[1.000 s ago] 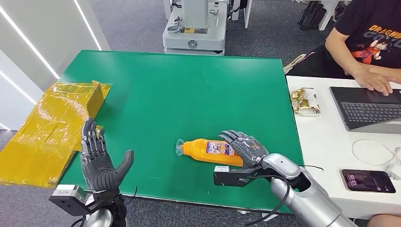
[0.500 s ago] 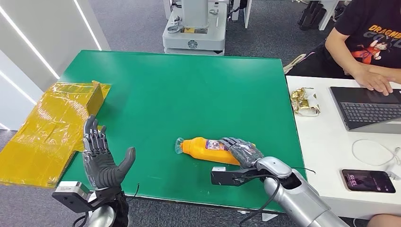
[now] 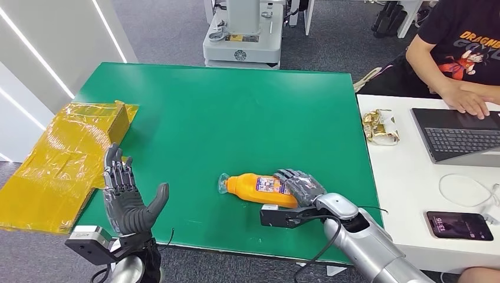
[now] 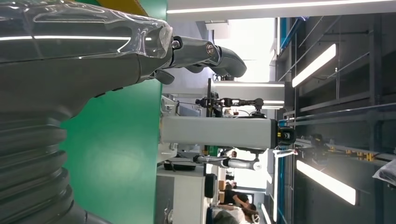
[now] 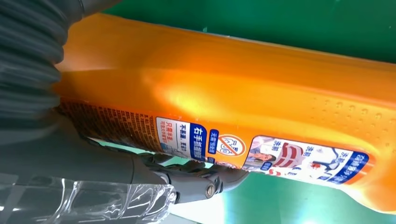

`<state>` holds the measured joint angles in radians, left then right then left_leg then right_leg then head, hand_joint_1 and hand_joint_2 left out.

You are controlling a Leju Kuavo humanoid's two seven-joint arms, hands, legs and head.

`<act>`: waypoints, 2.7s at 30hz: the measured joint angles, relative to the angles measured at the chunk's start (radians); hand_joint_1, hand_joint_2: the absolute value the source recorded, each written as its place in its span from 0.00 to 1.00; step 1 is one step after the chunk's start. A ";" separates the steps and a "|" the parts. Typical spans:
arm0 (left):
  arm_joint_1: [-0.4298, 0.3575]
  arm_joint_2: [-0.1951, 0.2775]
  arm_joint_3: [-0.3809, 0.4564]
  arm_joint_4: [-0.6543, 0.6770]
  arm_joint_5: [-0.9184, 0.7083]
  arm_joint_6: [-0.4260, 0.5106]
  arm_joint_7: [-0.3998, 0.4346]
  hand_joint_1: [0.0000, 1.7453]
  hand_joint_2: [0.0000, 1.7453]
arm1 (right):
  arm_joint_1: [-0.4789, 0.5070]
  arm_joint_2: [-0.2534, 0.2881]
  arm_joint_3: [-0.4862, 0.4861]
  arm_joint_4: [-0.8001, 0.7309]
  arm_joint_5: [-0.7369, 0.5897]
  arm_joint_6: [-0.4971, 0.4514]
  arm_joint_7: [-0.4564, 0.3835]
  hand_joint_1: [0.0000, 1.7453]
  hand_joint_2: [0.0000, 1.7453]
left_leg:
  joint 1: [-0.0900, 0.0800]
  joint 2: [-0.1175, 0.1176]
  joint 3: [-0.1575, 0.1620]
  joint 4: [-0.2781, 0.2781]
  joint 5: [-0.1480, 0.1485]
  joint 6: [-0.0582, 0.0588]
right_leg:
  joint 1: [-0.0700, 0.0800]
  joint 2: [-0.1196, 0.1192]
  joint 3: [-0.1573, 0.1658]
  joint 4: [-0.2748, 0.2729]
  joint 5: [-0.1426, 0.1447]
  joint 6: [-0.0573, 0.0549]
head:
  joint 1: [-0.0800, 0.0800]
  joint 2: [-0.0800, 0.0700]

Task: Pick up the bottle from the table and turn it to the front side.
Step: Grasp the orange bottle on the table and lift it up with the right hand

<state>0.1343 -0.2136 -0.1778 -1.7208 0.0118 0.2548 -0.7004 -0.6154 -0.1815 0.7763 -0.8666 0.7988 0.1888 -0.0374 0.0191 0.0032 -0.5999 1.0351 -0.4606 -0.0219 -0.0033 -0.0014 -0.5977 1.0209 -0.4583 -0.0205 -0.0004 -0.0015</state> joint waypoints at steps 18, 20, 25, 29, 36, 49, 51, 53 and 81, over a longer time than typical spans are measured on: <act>0.001 -0.004 0.000 0.003 -0.017 -0.004 0.000 0.00 1.00 | 0.008 0.010 -0.004 0.027 0.109 -0.080 0.074 0.20 1.00 | 0.000 0.000 0.000 0.000 0.000 0.000 | 0.000 0.000 0.000 0.000 0.000 0.000 | 0.000 0.000; 0.000 -0.005 0.000 0.005 -0.018 -0.005 0.000 0.00 1.00 | 0.010 0.010 -0.007 0.025 0.117 -0.082 0.078 0.64 1.00 | 0.000 0.000 0.000 0.000 0.000 0.000 | 0.000 0.000 0.000 0.000 0.000 0.000 | 0.000 0.000; -0.010 -0.005 0.000 0.010 -0.015 -0.005 0.006 0.00 1.00 | 0.014 0.011 -0.019 0.025 0.112 -0.073 0.075 0.89 1.00 | 0.000 0.000 0.000 0.000 0.000 0.000 | 0.000 0.000 0.000 0.000 0.000 0.000 | 0.000 0.000; -0.020 -0.005 0.000 0.016 -0.010 -0.005 0.010 0.00 1.00 | 0.025 0.015 -0.036 0.022 0.113 -0.081 0.070 0.94 1.00 | 0.000 0.000 0.000 0.000 0.000 0.001 | 0.000 0.000 0.000 0.000 0.000 0.000 | 0.000 0.000; -0.020 -0.005 0.000 0.028 -0.004 0.000 0.008 0.00 1.00 | 0.073 0.019 -0.073 -0.021 0.136 -0.100 0.074 0.99 1.00 | 0.000 0.000 0.000 0.000 0.000 0.001 | 0.000 0.000 0.000 0.000 0.000 0.000 | 0.000 0.000; -0.020 -0.005 0.000 0.037 0.002 0.028 0.000 0.00 1.00 | 0.110 0.058 -0.146 -0.047 0.165 -0.257 -0.004 1.00 1.00 | 0.000 0.000 0.000 0.000 0.000 0.001 | 0.000 0.000 0.000 0.000 0.000 0.000 | 0.000 0.000; -0.020 -0.005 0.000 0.037 0.010 0.019 0.000 0.00 1.00 | 0.126 0.074 -0.168 -0.071 0.153 -0.321 -0.015 1.00 1.00 | 0.000 0.000 0.000 0.000 0.000 0.001 | 0.000 0.000 0.000 0.000 0.000 0.000 | 0.000 0.000; -0.021 -0.005 -0.001 0.038 0.029 -0.007 0.003 0.00 1.00 | 0.148 0.096 -0.197 -0.101 0.129 -0.404 -0.035 1.00 1.00 | 0.000 0.000 0.000 0.000 0.000 0.001 | 0.000 0.000 -0.001 0.000 0.000 0.000 | 0.000 0.000; -0.177 0.016 -0.165 0.208 0.052 -0.319 0.146 0.00 1.00 | 0.296 0.200 -0.280 -0.204 -0.051 -0.698 -0.277 1.00 1.00 | 0.000 0.000 -0.001 0.000 0.001 0.001 | 0.000 0.000 0.000 0.000 0.000 0.000 | 0.000 0.000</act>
<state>-0.0427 -0.1973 -0.3426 -1.5132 0.0638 -0.0642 -0.5540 -0.3197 0.0190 0.4958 -1.0708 0.7473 -0.5095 -0.3144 0.0190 0.0028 -0.6006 1.0355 -0.4599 -0.0208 -0.0033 -0.0017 -0.5982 1.0207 -0.4579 -0.0203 -0.0004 -0.0015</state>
